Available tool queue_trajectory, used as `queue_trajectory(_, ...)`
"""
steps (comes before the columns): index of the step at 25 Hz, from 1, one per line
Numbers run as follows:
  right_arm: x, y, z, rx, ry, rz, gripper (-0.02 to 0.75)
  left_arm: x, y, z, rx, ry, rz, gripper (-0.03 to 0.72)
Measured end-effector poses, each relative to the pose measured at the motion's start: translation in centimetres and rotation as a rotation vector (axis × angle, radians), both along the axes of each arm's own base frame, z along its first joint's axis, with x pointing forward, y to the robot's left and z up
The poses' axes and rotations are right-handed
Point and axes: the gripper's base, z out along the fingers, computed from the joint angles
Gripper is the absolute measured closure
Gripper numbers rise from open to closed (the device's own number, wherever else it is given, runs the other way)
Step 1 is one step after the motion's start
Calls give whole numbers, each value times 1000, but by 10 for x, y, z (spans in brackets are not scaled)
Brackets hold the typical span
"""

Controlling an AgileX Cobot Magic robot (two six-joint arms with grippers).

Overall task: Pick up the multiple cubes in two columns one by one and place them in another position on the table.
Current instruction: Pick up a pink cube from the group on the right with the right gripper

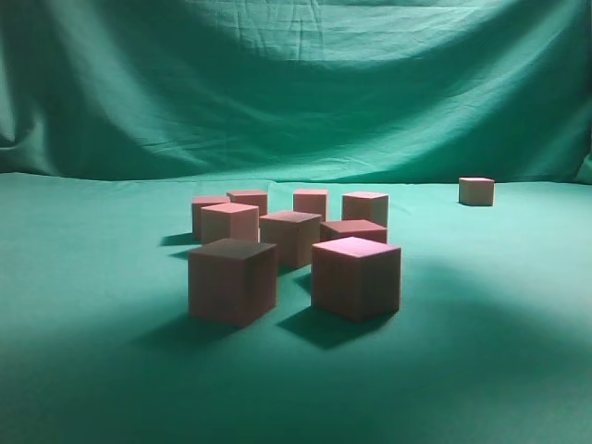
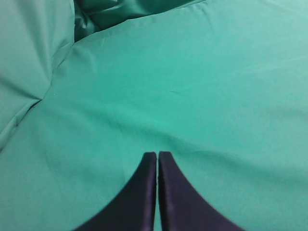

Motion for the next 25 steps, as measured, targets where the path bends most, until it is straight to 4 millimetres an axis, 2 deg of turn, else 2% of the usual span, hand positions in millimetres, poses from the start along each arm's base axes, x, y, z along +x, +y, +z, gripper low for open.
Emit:
queue_trajectory(4, 41, -39, -37, 108, 46, -125, 208, 0, 0, 0, 0, 0, 0, 688)
queue_trajectory(9, 80, -65, -88, 202, 62, -217, 208, 0, 0, 0, 0, 0, 0, 688)
queue_trajectory(12, 97, -71, -117, 220, 47, -238, 208, 0, 0, 0, 0, 0, 0, 688)
queue_trajectory(16, 112, -71, -145, 224, 10, -222, 208, 0, 0, 0, 0, 0, 0, 688)
queue_trajectory(25, 126, -68, -181, 223, -11, -193, 208, 0, 0, 0, 0, 0, 0, 688)
